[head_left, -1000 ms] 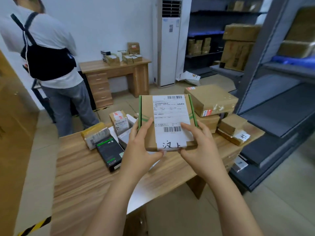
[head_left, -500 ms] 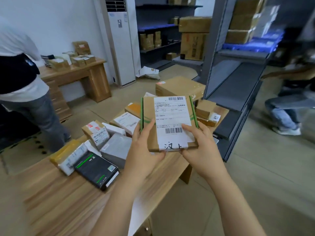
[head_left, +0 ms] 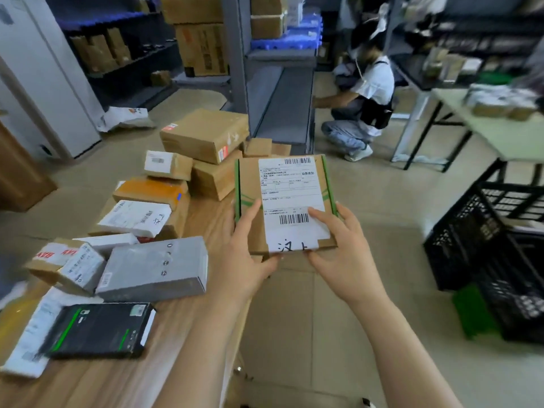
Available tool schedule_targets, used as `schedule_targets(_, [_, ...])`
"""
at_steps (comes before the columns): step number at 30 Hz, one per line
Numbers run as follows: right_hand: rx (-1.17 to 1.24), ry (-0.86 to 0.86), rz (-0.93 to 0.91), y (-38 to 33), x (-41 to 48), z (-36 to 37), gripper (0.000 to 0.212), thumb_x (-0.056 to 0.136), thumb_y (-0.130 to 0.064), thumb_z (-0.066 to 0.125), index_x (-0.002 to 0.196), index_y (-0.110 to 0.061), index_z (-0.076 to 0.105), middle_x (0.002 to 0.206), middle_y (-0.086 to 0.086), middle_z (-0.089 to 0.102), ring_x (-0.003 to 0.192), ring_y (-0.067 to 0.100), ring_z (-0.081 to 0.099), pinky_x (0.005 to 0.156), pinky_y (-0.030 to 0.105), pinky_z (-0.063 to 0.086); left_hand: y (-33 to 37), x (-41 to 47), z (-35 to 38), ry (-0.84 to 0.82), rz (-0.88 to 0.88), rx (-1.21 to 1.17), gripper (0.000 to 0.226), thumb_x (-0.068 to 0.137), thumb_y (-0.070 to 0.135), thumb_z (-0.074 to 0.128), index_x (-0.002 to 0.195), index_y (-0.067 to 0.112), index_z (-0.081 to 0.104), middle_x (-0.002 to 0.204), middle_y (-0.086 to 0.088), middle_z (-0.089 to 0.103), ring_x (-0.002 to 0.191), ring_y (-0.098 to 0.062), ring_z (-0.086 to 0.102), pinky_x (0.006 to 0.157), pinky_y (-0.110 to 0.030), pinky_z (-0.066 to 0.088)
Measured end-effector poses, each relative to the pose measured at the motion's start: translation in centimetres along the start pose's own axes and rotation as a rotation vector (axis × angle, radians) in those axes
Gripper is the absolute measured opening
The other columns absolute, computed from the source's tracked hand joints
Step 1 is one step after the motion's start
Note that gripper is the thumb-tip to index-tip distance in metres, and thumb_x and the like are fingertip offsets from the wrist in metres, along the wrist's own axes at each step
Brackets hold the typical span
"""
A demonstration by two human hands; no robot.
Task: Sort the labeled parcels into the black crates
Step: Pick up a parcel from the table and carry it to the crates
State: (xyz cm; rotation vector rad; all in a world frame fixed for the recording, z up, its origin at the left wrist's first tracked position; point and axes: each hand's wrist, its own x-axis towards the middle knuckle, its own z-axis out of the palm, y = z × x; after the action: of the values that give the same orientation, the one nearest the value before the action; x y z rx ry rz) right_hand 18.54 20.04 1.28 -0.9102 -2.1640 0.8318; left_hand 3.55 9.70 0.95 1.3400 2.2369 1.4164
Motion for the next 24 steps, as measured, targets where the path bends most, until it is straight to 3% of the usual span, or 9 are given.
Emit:
schedule_targets(2, [-0.034,0.046,0.052,0.8,-1.4,-2.0,0.061,0.081,-0.017,0.076,0.134,-0.036,0.052,0.155,0.000,0.027,0.143,0.007,0.020,0.099,0.002,0.019,1.1,-0.2,1.7,-0.050,0.036,-0.028,0.096,0.069,0.022,0.086,0.144,0.047,0.031,0.156,0.012,0.018,0.138,0.007,0.018,0.099,0.001,0.020])
schedule_targets(3, [-0.044,0.071,0.080,1.2,-2.1,-3.1,0.062,0.081,-0.017,0.076,0.134,-0.037,0.052,0.155,-0.001,0.027,0.143,0.009,0.023,0.101,0.008,0.023,1.7,-0.3,2.7,-0.073,0.061,-0.038,0.097,0.068,0.025,0.086,0.144,0.048,0.030,0.157,0.011,0.018,0.141,0.004,0.016,0.104,-0.003,0.022])
schedule_targets(5, [-0.058,0.130,0.131,2.2,-3.7,-5.7,0.063,0.080,-0.015,0.076,0.134,-0.038,0.052,0.155,-0.001,0.027,0.142,0.011,0.027,0.103,0.015,0.027,3.5,-0.7,4.8,-0.130,0.089,-0.067,0.098,0.068,0.029,0.085,0.145,0.050,0.028,0.159,0.007,0.019,0.146,-0.006,0.015,0.115,-0.026,0.027])
schedule_targets(7, [-0.068,0.192,0.175,3.3,-5.8,-8.5,0.066,0.079,-0.013,0.077,0.134,-0.037,0.052,0.155,-0.001,0.027,0.142,0.011,0.028,0.106,0.018,0.029,5.8,-1.6,7.2,-0.198,0.114,-0.089,0.098,0.068,0.029,0.085,0.146,0.046,0.029,0.159,0.005,0.019,0.147,-0.010,0.016,0.116,-0.034,0.028])
schedule_targets(11, [-0.108,0.309,0.284,6.0,-11.1,-14.9,0.069,0.078,-0.009,0.076,0.134,-0.040,0.051,0.155,-0.001,0.027,0.141,0.005,0.023,0.103,0.017,0.027,11.4,-4.7,12.8,-0.350,0.212,-0.117,0.097,0.070,0.034,0.084,0.148,0.043,0.026,0.160,0.004,0.015,0.145,-0.009,0.014,0.112,-0.028,0.021])
schedule_targets(17, [-0.186,0.489,0.464,10.2,-22.2,-26.1,0.069,0.078,-0.008,0.076,0.133,-0.042,0.051,0.156,0.000,0.025,0.141,0.016,0.031,0.105,0.024,0.035,21.0,-12.2,22.8,-0.569,0.342,-0.195,0.096,0.070,0.036,0.084,0.146,0.047,0.026,0.159,0.006,0.015,0.145,-0.013,0.022,0.114,-0.040,0.032])
schedule_targets(21, [-0.250,0.595,0.567,12.7,-30.2,-32.9,0.069,0.080,-0.010,0.076,0.133,-0.045,0.048,0.156,-0.004,0.024,0.139,0.016,0.034,0.100,0.021,0.037,26.9,-18.7,29.3,-0.686,0.418,-0.291,0.095,0.070,0.027,0.084,0.148,0.040,0.030,0.158,0.003,0.019,0.145,-0.013,0.023,0.113,-0.033,0.030])
schedule_targets(24, [-0.281,0.685,0.639,14.3,-36.2,-37.0,0.069,0.080,-0.012,0.076,0.133,-0.044,0.047,0.154,-0.003,0.028,0.136,0.019,0.038,0.105,0.031,0.044,30.6,-23.7,34.2,-0.790,0.488,-0.346,0.096,0.069,0.026,0.084,0.148,0.039,0.032,0.158,0.001,0.019,0.145,-0.017,0.023,0.114,-0.042,0.034])
